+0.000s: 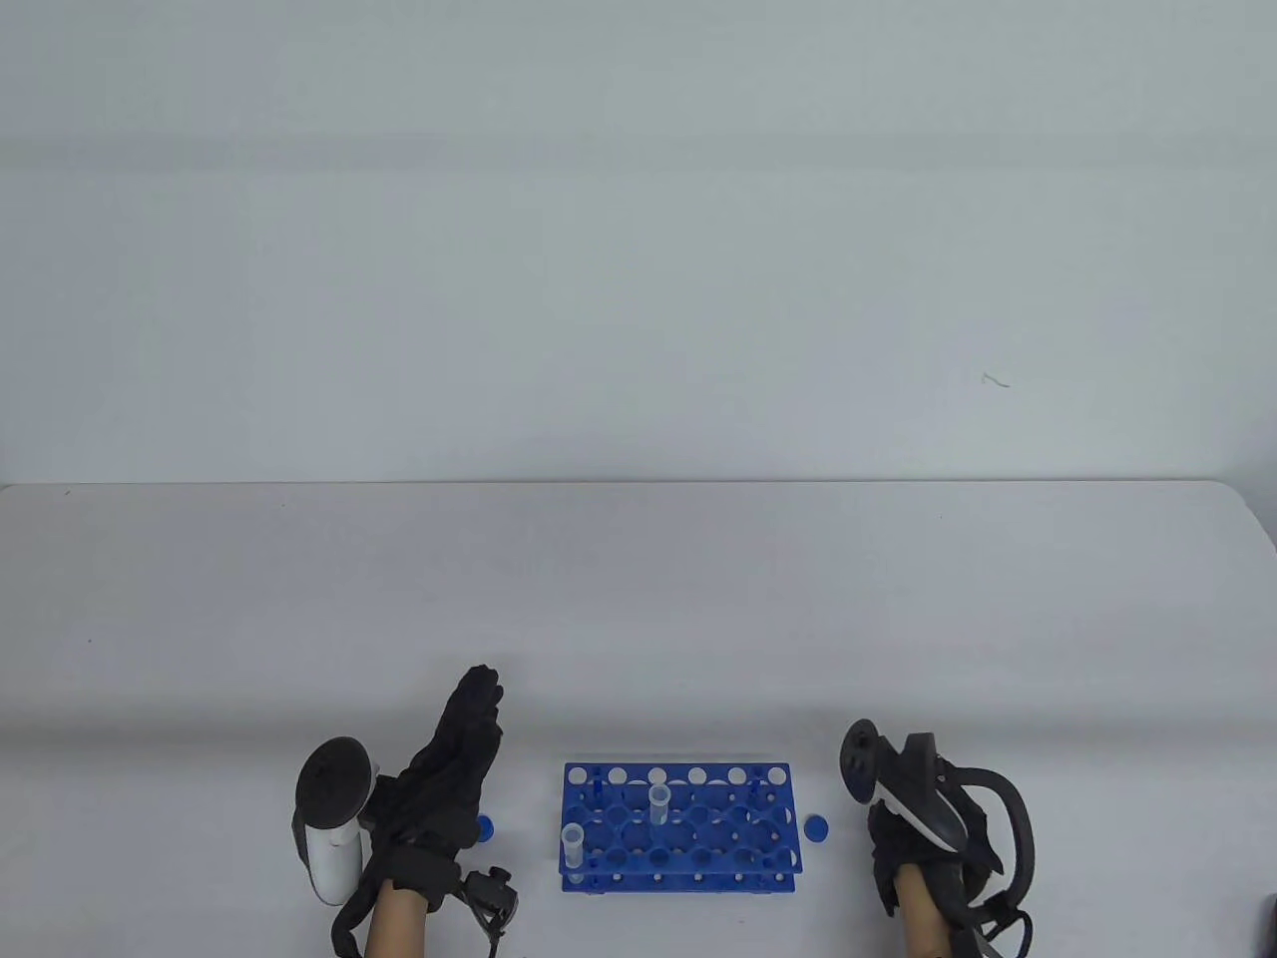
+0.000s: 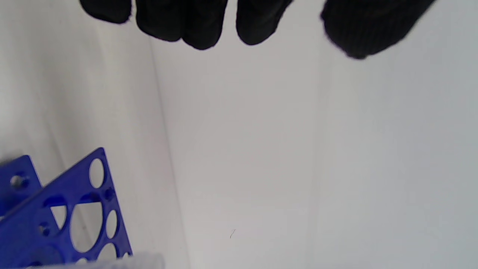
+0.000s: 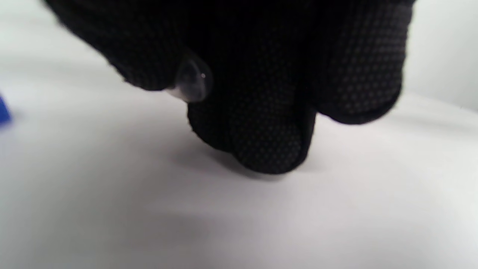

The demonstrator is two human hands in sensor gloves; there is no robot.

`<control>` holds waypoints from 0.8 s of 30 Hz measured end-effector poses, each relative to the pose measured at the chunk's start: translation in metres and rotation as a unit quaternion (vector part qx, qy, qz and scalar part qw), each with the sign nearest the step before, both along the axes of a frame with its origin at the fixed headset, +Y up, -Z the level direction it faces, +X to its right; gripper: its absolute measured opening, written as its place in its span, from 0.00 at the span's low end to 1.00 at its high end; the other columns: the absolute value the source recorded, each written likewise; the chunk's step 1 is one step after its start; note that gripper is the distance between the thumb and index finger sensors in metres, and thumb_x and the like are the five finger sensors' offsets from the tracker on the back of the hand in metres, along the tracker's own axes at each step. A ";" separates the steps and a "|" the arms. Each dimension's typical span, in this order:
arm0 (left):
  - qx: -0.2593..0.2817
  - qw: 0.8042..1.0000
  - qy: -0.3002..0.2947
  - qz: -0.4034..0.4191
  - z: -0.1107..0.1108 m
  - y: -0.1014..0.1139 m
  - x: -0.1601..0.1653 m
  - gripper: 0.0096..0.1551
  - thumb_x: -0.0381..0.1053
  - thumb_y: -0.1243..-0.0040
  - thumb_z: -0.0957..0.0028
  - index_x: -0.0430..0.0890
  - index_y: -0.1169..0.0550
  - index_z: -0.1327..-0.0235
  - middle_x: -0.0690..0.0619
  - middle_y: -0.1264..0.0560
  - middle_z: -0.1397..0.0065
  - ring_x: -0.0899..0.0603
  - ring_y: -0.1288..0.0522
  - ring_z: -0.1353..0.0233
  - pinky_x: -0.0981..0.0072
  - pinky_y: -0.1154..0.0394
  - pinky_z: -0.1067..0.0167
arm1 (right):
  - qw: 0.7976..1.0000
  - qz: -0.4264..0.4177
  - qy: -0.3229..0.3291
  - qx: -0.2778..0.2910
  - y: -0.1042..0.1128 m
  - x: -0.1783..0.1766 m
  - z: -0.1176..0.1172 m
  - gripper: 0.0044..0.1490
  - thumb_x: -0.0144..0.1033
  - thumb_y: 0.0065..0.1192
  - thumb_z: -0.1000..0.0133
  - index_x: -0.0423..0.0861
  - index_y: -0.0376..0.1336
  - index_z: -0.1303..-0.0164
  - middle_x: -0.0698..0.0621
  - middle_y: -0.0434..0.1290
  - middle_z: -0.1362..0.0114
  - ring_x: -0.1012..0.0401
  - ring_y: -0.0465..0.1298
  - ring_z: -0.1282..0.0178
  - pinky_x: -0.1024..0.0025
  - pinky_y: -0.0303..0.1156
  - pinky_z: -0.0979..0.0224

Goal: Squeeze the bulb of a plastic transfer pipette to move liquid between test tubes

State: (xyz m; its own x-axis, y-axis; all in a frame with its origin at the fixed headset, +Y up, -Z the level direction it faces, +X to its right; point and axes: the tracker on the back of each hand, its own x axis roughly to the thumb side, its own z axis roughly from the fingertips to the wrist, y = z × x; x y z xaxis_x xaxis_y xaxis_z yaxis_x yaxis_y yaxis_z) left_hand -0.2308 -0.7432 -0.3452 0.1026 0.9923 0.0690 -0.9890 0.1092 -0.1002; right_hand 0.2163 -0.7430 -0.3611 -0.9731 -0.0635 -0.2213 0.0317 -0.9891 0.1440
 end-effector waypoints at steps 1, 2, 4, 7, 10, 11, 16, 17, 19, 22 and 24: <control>0.000 1.000 0.000 0.000 0.000 0.000 0.000 0.52 0.74 0.53 0.50 0.55 0.48 0.13 0.42 0.50 0.09 0.33 0.51 0.14 0.32 0.49 0.21 | 1.000 -0.025 -0.005 0.008 0.004 0.003 0.001 0.23 0.46 0.71 0.59 0.51 0.75 0.56 0.53 0.89 0.54 0.63 0.91 0.61 0.65 0.86 0.54; 0.000 1.000 -0.001 -0.001 0.000 0.000 0.000 0.52 0.74 0.53 0.50 0.55 0.48 0.13 0.42 0.50 0.09 0.33 0.51 0.14 0.32 0.49 0.21 | 0.997 -0.065 -0.008 0.031 0.012 0.008 0.003 0.23 0.46 0.71 0.59 0.51 0.75 0.56 0.53 0.89 0.55 0.63 0.91 0.62 0.65 0.86 0.55; 0.001 1.000 -0.002 0.000 0.000 0.000 0.000 0.52 0.74 0.54 0.50 0.55 0.47 0.13 0.42 0.49 0.09 0.33 0.50 0.14 0.32 0.49 0.21 | 0.991 -0.110 -0.018 0.067 0.025 0.013 0.006 0.24 0.45 0.71 0.59 0.50 0.74 0.55 0.52 0.89 0.55 0.62 0.90 0.63 0.63 0.85 0.54; 0.002 1.000 -0.003 0.003 0.000 0.000 0.001 0.52 0.74 0.54 0.50 0.55 0.47 0.13 0.42 0.49 0.09 0.33 0.50 0.14 0.32 0.49 0.21 | 0.971 -0.206 -0.014 0.123 0.055 0.020 0.015 0.27 0.43 0.71 0.57 0.45 0.73 0.49 0.51 0.87 0.55 0.60 0.88 0.62 0.59 0.82 0.52; 0.003 1.000 -0.005 0.004 0.000 0.001 0.000 0.51 0.74 0.54 0.50 0.56 0.47 0.13 0.42 0.49 0.09 0.33 0.50 0.14 0.32 0.49 0.21 | 0.947 -0.259 0.020 0.190 0.093 0.016 0.026 0.29 0.44 0.71 0.56 0.43 0.73 0.47 0.51 0.87 0.56 0.59 0.87 0.63 0.57 0.81 0.52; 0.003 1.000 -0.005 0.004 0.000 0.001 0.000 0.51 0.74 0.54 0.50 0.56 0.47 0.13 0.42 0.49 0.09 0.33 0.50 0.14 0.32 0.49 0.21 | 0.945 -0.257 0.029 0.201 0.102 0.012 0.028 0.29 0.44 0.72 0.56 0.44 0.73 0.47 0.51 0.87 0.56 0.59 0.87 0.63 0.57 0.81 0.51; 0.005 1.000 -0.006 0.006 -0.001 0.002 -0.001 0.50 0.74 0.54 0.49 0.56 0.46 0.13 0.42 0.49 0.09 0.33 0.50 0.14 0.32 0.49 0.21 | 0.950 -0.176 0.137 0.219 0.163 -0.021 0.038 0.29 0.44 0.74 0.58 0.45 0.74 0.48 0.52 0.86 0.55 0.59 0.86 0.61 0.56 0.81 0.50; 0.005 1.000 -0.005 0.007 -0.001 0.002 -0.002 0.50 0.74 0.54 0.49 0.56 0.46 0.13 0.42 0.49 0.09 0.33 0.50 0.14 0.32 0.49 0.21 | 0.949 -0.161 0.154 0.222 0.174 -0.028 0.040 0.29 0.43 0.74 0.58 0.45 0.75 0.48 0.52 0.86 0.55 0.59 0.86 0.62 0.57 0.81 0.50; 0.004 1.000 -0.004 0.007 -0.001 0.002 -0.002 0.50 0.74 0.54 0.49 0.56 0.46 0.13 0.42 0.49 0.09 0.33 0.50 0.14 0.32 0.49 0.21 | 0.944 -0.144 0.192 0.226 0.197 -0.045 0.043 0.29 0.43 0.73 0.58 0.45 0.75 0.48 0.52 0.86 0.55 0.59 0.86 0.61 0.56 0.81 0.49; 0.002 1.000 -0.004 0.004 -0.001 0.002 -0.003 0.50 0.74 0.54 0.49 0.56 0.46 0.13 0.41 0.48 0.09 0.32 0.50 0.14 0.32 0.49 0.21 | 0.937 -0.128 0.239 0.221 0.219 -0.069 0.045 0.29 0.43 0.73 0.58 0.46 0.74 0.48 0.52 0.85 0.55 0.59 0.86 0.61 0.56 0.80 0.48; 0.002 1.000 -0.003 0.001 -0.001 0.002 -0.003 0.50 0.74 0.54 0.49 0.56 0.46 0.13 0.41 0.48 0.09 0.32 0.50 0.14 0.32 0.49 0.21 | 0.937 -0.104 0.266 0.199 0.229 -0.087 0.045 0.29 0.43 0.73 0.58 0.46 0.73 0.47 0.52 0.84 0.54 0.58 0.85 0.59 0.55 0.79 0.47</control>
State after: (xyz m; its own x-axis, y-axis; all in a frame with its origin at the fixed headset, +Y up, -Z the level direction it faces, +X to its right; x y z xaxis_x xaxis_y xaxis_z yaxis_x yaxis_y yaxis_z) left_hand -0.2338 -0.7410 -0.3465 0.0994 0.9924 0.0728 -0.9886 0.1069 -0.1065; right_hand 0.1289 -0.5136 -0.3165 -0.9345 0.1245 0.3336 -0.2056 -0.9536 -0.2199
